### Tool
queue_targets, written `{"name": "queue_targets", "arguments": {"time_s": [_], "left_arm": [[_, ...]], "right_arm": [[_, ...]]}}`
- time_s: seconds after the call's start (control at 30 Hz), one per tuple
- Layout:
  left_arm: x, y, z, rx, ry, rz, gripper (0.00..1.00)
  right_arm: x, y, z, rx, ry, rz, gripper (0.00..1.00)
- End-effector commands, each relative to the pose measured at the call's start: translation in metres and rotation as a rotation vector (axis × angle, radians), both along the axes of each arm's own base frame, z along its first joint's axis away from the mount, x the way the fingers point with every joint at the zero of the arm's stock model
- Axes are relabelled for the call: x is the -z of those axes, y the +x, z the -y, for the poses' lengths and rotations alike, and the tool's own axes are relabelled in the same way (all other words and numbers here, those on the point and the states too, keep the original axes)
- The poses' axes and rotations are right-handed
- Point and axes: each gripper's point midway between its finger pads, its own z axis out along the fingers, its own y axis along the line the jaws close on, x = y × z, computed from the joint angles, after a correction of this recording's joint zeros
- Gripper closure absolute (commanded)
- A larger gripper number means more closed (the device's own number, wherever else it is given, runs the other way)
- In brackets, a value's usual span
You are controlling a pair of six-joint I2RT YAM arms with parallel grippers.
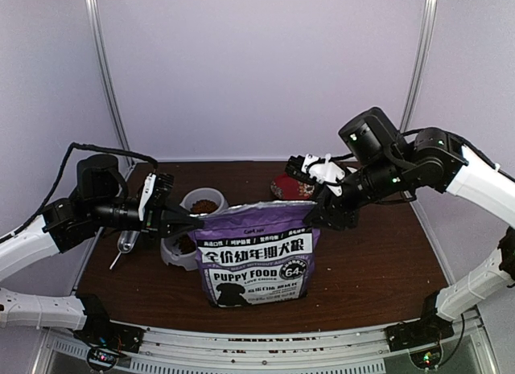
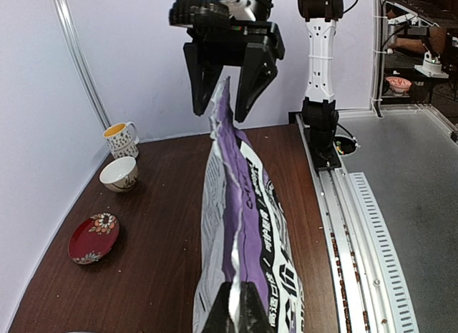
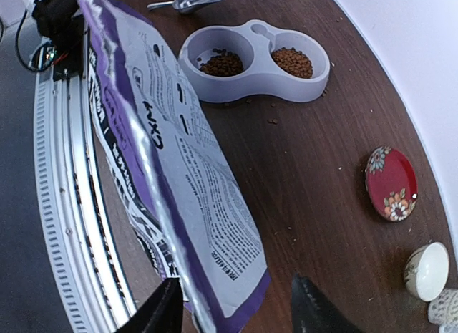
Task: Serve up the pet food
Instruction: Pick up the pet food bag from the center of the board.
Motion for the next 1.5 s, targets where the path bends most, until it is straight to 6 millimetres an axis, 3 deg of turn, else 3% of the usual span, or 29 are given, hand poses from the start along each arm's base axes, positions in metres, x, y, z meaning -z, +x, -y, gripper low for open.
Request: {"name": "queue_targets", "arguments": {"time_s": [0.0,0.07,0.2,0.43,0.7,0.93,1.07,1.2,1.33,1.4,1.47], "left_arm": [[-0.018,-0.006,0.003,0.047,-0.062,0.047,1.00],[-0.018,-0.006,0.002,0.043,-0.062,0.048,1.00],[-0.018,-0.006,0.002,0.043,-0.062,0.050,1.00],[-0.018,-0.006,0.002,0.043,-0.060,0.045,1.00],[-0.017,-0.004,0.003,0.035,-0.054,0.044,1.00],[-0.018,-0.005,0.002,0.032,-0.056,0.047,1.00],[-0.018,-0.004,0.001,0.029,-0.055,0.047,1.00],[-0.019,-0.004,0.001,0.024,-0.054,0.051,1.00],[-0.020,-0.002,0.000,0.011,-0.055,0.060,1.00],[-0.021,-0.002,-0.001,0.003,-0.055,0.064,0.90],[-0.021,-0.001,-0.002,-0.004,-0.055,0.068,0.70]], "right_arm": [[-0.012,0.006,-0.011,0.004,0.016,0.005,0.42],[-0.014,0.006,-0.020,-0.013,0.019,0.001,0.34],[-0.020,0.002,-0.045,-0.069,0.034,-0.002,0.29],[-0.032,-0.007,-0.087,-0.161,0.061,-0.001,0.28],[-0.032,-0.014,-0.115,-0.226,0.077,-0.020,0.34],[-0.023,-0.016,-0.121,-0.242,0.047,-0.043,0.53],[-0.012,-0.016,-0.116,-0.235,0.001,-0.058,0.79],[-0.014,-0.017,-0.114,-0.238,0.005,-0.060,1.00],[-0.022,-0.018,-0.113,-0.239,0.027,-0.045,1.00],[-0.027,-0.017,-0.112,-0.230,0.037,-0.033,1.00],[-0.031,-0.015,-0.109,-0.216,0.048,-0.016,1.00]]}}
